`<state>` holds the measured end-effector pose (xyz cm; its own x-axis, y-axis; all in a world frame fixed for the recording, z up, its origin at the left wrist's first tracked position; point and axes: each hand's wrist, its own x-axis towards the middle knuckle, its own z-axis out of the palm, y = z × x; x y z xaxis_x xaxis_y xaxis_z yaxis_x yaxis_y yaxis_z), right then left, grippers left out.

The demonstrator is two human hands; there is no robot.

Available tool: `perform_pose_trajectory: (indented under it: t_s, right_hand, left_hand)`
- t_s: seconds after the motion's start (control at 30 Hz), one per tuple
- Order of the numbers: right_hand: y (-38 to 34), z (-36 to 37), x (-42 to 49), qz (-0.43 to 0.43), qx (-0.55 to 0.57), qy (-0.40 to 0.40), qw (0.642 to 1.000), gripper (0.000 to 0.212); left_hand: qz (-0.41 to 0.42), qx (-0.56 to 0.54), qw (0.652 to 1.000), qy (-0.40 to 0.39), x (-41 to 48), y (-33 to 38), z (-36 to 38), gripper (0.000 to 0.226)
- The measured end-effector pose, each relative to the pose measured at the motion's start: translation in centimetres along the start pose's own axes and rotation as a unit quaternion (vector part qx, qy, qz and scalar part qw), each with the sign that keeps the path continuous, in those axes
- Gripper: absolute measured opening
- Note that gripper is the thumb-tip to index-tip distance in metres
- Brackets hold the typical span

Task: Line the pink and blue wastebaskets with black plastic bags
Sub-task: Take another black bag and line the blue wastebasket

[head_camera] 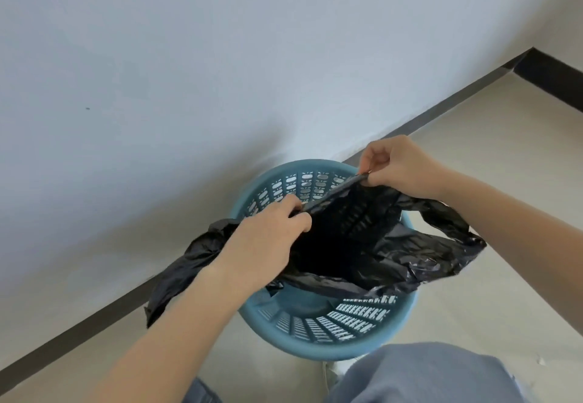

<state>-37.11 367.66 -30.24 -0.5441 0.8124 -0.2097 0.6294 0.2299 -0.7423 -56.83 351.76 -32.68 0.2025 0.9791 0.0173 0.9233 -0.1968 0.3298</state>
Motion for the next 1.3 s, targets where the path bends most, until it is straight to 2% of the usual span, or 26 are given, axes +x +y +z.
perform_pose_trajectory:
  t_s: [0.1, 0.13, 0.2, 0.23, 0.3, 0.4, 0.47, 0.57, 0.67, 0.8, 0.9, 1.03, 1.1, 1.17, 1.23, 1.27, 1.3]
  right_hand:
    - [0.5, -0.3, 0.5, 0.016, 0.014, -0.01, 1.0, 0.013]
    - [0.5, -0.6, 0.7, 0.023, 0.018, -0.031, 0.999, 0.01]
    - [0.5, -1.2, 1.1, 0.046, 0.025, -0.084, 0.995, 0.006]
    - [0.6, -1.3, 1.5, 0.061, 0.026, -0.101, 0.993, 0.007]
    - [0.9, -1.0, 2.4, 0.077, 0.015, -0.098, 0.992, 0.008]
    - [1.4, 0.2, 4.3, 0.062, -0.012, -0.034, 0.997, 0.009]
    - [1.4, 1.2, 5.5, 0.046, -0.016, 0.003, 0.999, 0.009]
    - [1.1, 2.3, 6.6, 0.019, -0.042, 0.016, 0.999, 0.01]
    - [1.2, 2.6, 7.5, 0.031, -0.033, 0.014, 0.999, 0.012]
    - [2.2, 2.6, 8.7, 0.066, -0.008, -0.008, 0.998, 0.014]
    - [3.2, 2.0, 8.9, 0.088, -0.013, -0.03, 0.996, 0.016]
    - [4.0, 0.2, 8.0, 0.088, -0.126, -0.06, 0.986, 0.008]
    - [3.4, -0.6, 7.2, 0.084, -0.142, -0.046, 0.985, 0.016]
    - [2.4, -1.1, 6.0, 0.029, -0.195, 0.013, 0.98, 0.025]
    - [0.8, -0.9, 3.6, -0.067, -0.22, 0.066, 0.971, 0.021]
    - [-0.1, -0.7, 2.0, -0.112, -0.202, 0.053, 0.972, 0.016]
    - [-0.9, -0.4, 0.1, -0.142, -0.183, 0.003, 0.973, 0.018]
  left_hand:
    - [-0.14, -0.16, 0.976, 0.037, 0.7, 0.2, -1.9, 0.03]
    - [-0.182, -0.215, 0.959, 0.019, 0.8, -0.4, -2.5, 0.031]
    - [-0.231, -0.301, 0.921, -0.085, 0.8, -2.0, -3.9, 0.032]
    - [-0.245, -0.312, 0.908, -0.137, 0.8, -2.7, -4.5, 0.033]
    - [-0.264, -0.287, 0.908, -0.154, 0.7, -4.1, -5.1, 0.032]
    - [-0.282, -0.18, 0.941, -0.045, 0.9, -5.0, -4.4, 0.028]
    - [-0.288, -0.121, 0.95, 0.023, 0.8, -5.4, -3.3, 0.034]
    - [-0.287, -0.079, 0.954, 0.019, 0.7, -6.3, -0.9, 0.045]
    - [-0.304, -0.136, 0.943, 0.011, 1.2, -7.0, 0.1, 0.051]
    - [-0.365, -0.313, 0.877, -0.017, 1.3, -8.2, 0.8, 0.049]
    - [-0.376, -0.365, 0.85, -0.053, 0.6, -9.1, 1.1, 0.05]
    - [-0.359, -0.337, 0.867, -0.081, -0.6, -9.7, 0.2, 0.066]
    - [-0.332, -0.325, 0.883, -0.075, -1.1, -9.0, -1.0, 0.061]
    - [-0.291, -0.231, 0.928, -0.003, -1.3, -7.8, -2.1, 0.041]
    - [-0.238, -0.184, 0.949, 0.092, -1.5, -5.6, -3.3, 0.029]
    - [-0.202, -0.206, 0.952, 0.099, -1.4, -4.2, -3.9, 0.03]
    - [-0.172, -0.237, 0.953, 0.075, -1.3, -2.9, -4.3, 0.034]
